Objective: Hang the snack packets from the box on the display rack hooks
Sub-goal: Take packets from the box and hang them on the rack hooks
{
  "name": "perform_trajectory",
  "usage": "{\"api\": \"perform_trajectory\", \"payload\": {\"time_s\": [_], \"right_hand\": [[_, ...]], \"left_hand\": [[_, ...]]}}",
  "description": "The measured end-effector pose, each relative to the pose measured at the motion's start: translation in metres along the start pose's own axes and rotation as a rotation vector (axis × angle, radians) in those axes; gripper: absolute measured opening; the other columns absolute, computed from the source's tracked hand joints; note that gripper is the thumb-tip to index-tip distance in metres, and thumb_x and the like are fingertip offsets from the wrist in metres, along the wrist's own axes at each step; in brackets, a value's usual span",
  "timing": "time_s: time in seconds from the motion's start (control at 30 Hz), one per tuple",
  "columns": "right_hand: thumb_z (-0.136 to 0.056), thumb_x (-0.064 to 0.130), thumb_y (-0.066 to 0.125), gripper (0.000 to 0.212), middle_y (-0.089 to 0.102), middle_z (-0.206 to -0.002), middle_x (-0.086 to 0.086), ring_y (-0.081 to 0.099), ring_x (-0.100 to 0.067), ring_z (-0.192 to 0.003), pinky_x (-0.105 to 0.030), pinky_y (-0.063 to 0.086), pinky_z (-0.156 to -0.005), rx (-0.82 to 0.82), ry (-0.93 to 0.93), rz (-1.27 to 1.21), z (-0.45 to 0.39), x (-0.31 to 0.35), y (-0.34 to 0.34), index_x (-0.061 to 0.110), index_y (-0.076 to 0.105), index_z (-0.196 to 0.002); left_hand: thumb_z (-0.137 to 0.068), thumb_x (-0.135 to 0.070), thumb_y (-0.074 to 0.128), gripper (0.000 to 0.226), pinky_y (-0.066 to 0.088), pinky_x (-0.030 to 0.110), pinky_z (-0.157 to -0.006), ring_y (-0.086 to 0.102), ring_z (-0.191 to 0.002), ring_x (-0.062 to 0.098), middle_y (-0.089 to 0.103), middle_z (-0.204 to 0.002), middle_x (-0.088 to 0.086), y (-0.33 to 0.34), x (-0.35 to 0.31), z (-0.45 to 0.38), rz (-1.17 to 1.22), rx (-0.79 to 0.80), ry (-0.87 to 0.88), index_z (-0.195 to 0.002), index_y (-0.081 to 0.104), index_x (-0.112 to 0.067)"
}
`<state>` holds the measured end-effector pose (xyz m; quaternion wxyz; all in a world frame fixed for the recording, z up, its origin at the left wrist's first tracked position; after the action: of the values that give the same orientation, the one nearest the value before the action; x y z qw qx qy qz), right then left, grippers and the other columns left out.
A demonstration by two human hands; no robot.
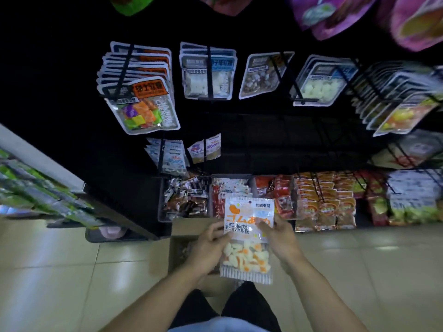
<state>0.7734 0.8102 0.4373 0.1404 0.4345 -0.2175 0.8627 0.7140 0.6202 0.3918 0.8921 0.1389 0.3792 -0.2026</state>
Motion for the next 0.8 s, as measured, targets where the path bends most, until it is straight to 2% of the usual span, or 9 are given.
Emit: {"api": "perform_trajectory", "payload": {"time_s": [0.07,0.2,0.3,0.33,0.4,0.53,0.6,0.73,0.8], "right_hand": [[-0.098,0.030,0.067,0.004,0.075,-0.097,0.018,0.071,-0.003,-0.081,-0.025,0.058,-0.063,-0.018,0.015,0.067,-0.009,-0.004,-0.013,0.033,0.066,-0.101],[-0.098,0.032,0.068,0.010,0.070,-0.102,0.006,0.067,-0.017,-0.088,-0.050,0.062,-0.079,0.047,0.089,0.138,-0.043,-0.015,-0.032,0.027,0.063,-0.105],[-0.099,0.038,0.064,0.032,0.068,-0.115,-0.027,0.062,-0.019,-0.082,-0.045,0.057,-0.071,0.117,0.048,0.294,-0.082,-0.015,-0.041,0.013,0.066,-0.119],[-0.099,0.039,0.064,0.039,0.068,-0.119,-0.027,0.062,-0.018,-0.083,-0.045,0.057,-0.070,0.141,0.041,0.310,-0.096,-0.015,-0.044,0.012,0.065,-0.126],[-0.099,0.040,0.064,0.043,0.072,-0.117,-0.013,0.067,-0.018,-0.085,-0.046,0.059,-0.074,0.164,0.028,0.329,-0.121,-0.010,-0.049,0.014,0.064,-0.133],[-0.099,0.040,0.063,0.037,0.072,-0.106,-0.006,0.069,-0.026,-0.089,-0.037,0.053,-0.073,0.237,-0.058,0.436,-0.162,0.017,-0.044,0.012,0.068,-0.124],[-0.100,0.038,0.061,0.030,0.072,-0.098,-0.006,0.068,-0.027,-0.087,-0.037,0.051,-0.074,0.265,-0.109,0.496,-0.175,0.029,-0.038,0.014,0.070,-0.115],[-0.102,0.040,0.057,0.019,0.065,-0.075,0.005,0.066,-0.022,-0.072,-0.042,0.055,-0.072,0.272,-0.198,0.516,-0.186,0.053,-0.030,0.026,0.065,-0.110],[-0.102,0.041,0.055,0.029,0.064,-0.077,0.002,0.067,-0.024,-0.074,-0.045,0.059,-0.075,0.257,-0.172,0.503,-0.191,0.055,-0.029,0.022,0.062,-0.123]], "left_hand": [[-0.098,-0.020,0.068,0.033,0.058,0.029,-0.063,0.077,-0.094,0.016,0.075,-0.116,-0.002,0.020,0.001,-0.007,-0.014,0.046,-0.027,-0.129,0.056,-0.019],[-0.095,-0.023,0.072,0.045,0.050,0.025,-0.068,0.069,-0.101,0.012,0.067,-0.128,-0.002,0.051,0.008,-0.029,-0.016,0.059,-0.121,-0.133,0.050,-0.016],[-0.093,-0.020,0.074,0.049,0.047,0.024,-0.069,0.065,-0.101,0.010,0.065,-0.129,-0.002,0.072,0.016,-0.045,0.073,-0.011,-0.187,-0.134,0.048,-0.013],[-0.094,-0.017,0.073,0.049,0.047,0.023,-0.068,0.066,-0.100,0.010,0.066,-0.130,0.000,0.079,0.018,-0.052,0.122,-0.038,-0.192,-0.135,0.047,-0.012],[-0.094,-0.014,0.072,0.051,0.047,0.024,-0.071,0.067,-0.103,0.012,0.067,-0.132,0.001,0.090,0.013,-0.061,0.193,-0.075,-0.182,-0.137,0.045,-0.012],[-0.088,-0.022,0.077,0.056,0.048,0.029,-0.078,0.069,-0.114,0.022,0.073,-0.125,0.004,0.103,0.002,-0.085,0.212,-0.130,-0.151,-0.137,0.052,-0.013],[-0.093,-0.010,0.070,0.045,0.048,0.027,-0.078,0.068,-0.115,0.022,0.072,-0.128,0.007,0.107,-0.008,-0.090,0.246,-0.146,-0.135,-0.136,0.055,-0.012],[-0.097,0.013,0.053,0.042,0.049,0.008,-0.058,0.058,-0.092,0.001,0.061,-0.119,-0.008,0.107,-0.036,-0.092,0.318,-0.178,-0.044,-0.121,0.047,-0.021],[-0.096,0.018,0.049,0.052,0.051,0.006,-0.056,0.058,-0.092,0.003,0.056,-0.128,-0.005,0.101,-0.044,-0.098,0.337,-0.192,0.001,-0.133,0.044,-0.018]]}}
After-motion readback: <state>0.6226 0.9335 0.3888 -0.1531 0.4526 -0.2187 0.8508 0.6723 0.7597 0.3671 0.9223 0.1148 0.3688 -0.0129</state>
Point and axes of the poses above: each hand's wrist, its own z-axis away from the middle knuckle, its own y-axis out of the palm, x = y × z, the point moved 9 cm from there along -z, towards the middle knuckle
